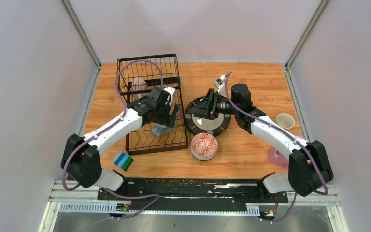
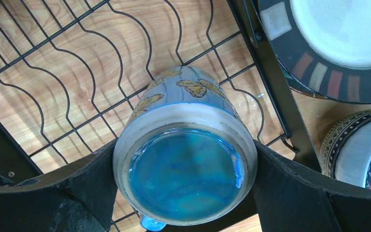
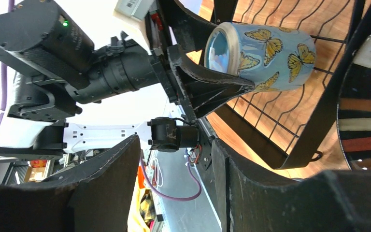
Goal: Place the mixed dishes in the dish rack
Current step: Turn the cup upside down in the dish rack.
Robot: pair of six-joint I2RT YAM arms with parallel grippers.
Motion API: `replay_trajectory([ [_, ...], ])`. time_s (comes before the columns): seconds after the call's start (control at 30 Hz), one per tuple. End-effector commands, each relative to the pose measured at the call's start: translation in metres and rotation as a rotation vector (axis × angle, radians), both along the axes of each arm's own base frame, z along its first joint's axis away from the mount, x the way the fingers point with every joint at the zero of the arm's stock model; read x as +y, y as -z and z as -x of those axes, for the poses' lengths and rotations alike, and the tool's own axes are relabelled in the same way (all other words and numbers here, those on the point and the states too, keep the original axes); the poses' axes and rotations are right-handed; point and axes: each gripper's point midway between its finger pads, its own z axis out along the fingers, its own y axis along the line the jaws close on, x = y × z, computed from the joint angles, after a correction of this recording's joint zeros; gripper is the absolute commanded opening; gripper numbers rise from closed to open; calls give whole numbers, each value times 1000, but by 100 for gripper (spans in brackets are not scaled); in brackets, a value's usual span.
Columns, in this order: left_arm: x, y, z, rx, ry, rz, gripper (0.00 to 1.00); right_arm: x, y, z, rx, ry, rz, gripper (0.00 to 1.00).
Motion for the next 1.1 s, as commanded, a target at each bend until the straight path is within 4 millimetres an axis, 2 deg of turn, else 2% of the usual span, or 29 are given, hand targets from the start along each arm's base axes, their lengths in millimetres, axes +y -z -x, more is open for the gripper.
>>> replay_trajectory([
  [0.0, -13, -32, -22, -104, 32, 39, 67, 4, 4, -4, -35, 3, 29, 56],
  [0.1, -13, -29, -23, -92, 36, 26, 77, 5, 6, -4, -38, 2, 33, 56],
  [0.13, -13, -30, -24, -94, 35, 26, 84, 5, 7, -4, -36, 2, 35, 56],
  [0.27, -13, -38, -24, -118, 30, 42, 98, 5, 10, -4, -35, 3, 42, 57],
  [0.77, -4, -63, -29, -203, -10, 47, 100, 9, 24, -2, -37, -5, 81, 57],
  [0.97, -2, -85, -22, -245, -6, 91, 100, 12, 32, -2, -46, -14, 105, 58],
  [1.07, -5, -88, -20, -254, -2, 116, 100, 12, 35, -2, -43, -15, 109, 58],
])
